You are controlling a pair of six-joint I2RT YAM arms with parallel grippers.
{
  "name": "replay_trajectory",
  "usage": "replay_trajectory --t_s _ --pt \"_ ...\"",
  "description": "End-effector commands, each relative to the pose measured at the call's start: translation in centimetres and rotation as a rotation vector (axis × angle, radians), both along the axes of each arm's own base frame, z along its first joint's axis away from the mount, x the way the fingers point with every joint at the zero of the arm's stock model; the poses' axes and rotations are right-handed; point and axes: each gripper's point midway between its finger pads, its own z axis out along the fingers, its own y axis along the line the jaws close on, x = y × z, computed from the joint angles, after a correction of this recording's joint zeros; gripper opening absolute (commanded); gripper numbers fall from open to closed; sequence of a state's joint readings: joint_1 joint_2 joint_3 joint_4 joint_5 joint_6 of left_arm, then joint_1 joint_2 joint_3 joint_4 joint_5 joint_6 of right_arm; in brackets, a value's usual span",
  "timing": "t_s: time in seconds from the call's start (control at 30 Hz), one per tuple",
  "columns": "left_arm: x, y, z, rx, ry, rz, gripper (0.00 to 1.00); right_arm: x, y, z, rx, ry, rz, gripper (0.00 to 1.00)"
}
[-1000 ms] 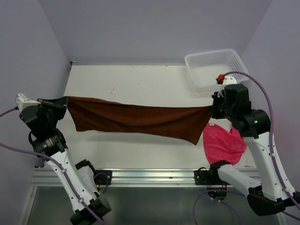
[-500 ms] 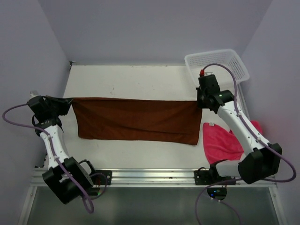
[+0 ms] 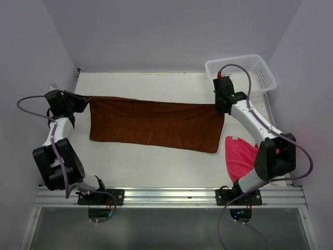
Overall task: Roll the towels
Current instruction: Flatten the towel
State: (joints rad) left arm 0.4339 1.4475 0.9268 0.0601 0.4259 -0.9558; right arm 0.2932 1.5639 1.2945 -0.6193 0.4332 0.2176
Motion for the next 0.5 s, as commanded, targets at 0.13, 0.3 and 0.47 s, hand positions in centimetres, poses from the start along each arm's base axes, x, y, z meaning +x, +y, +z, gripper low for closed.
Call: replay_trajectory --t_s 0.13,0.3,0.47 --pt "2.9 -0.2 -2.2 -0.015 -0.030 -0.095 0.00 2.6 -1.8 1.9 -0.060 -0.097 -0.020 0.00" --pt "3.1 -0.4 -2.5 -0.026 -0.024 -0.114 0.00 2.8 -1.2 1.5 -0.051 -0.090 0.034 0.00" --pt "2.5 -0.9 -3.2 -0.035 0.020 -0.157 0.00 2.3 -0.8 0.8 -0.041 -0.071 0.071 0.00"
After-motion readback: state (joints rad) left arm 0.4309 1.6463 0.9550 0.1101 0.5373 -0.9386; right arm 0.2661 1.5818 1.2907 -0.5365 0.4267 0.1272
